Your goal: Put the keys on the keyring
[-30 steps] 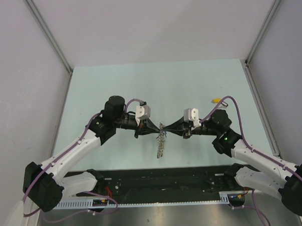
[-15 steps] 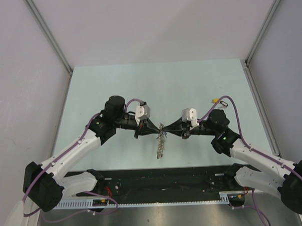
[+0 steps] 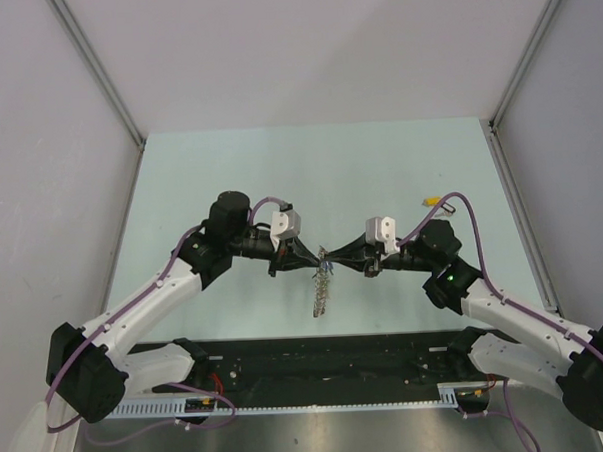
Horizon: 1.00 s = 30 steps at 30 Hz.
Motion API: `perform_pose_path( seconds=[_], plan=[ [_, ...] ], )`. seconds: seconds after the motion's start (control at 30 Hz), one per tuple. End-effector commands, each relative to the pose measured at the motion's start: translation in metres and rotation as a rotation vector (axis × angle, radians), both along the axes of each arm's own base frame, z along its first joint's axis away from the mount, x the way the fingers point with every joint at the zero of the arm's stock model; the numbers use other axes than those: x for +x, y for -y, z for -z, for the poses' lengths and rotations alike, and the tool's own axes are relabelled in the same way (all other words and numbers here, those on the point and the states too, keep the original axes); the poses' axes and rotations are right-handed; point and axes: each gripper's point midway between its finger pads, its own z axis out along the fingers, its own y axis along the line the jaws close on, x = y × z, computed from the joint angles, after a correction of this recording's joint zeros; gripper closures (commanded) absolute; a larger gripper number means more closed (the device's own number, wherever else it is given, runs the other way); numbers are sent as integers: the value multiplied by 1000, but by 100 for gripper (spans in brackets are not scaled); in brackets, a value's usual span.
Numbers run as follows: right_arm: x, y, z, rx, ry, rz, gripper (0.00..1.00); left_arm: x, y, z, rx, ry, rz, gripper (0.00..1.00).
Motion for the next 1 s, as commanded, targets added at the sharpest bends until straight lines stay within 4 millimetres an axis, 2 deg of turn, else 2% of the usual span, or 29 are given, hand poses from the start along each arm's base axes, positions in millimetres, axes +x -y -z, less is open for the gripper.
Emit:
perform_pose_path(
  seconds=[0.0, 0.97],
  plan=[
    [2, 0, -14, 28, 47, 15, 100, -1, 4, -21, -58, 52, 37, 99],
    [3, -11, 0, -2, 15, -16, 100, -3, 3, -24, -72, 61, 39, 100]
  ],
)
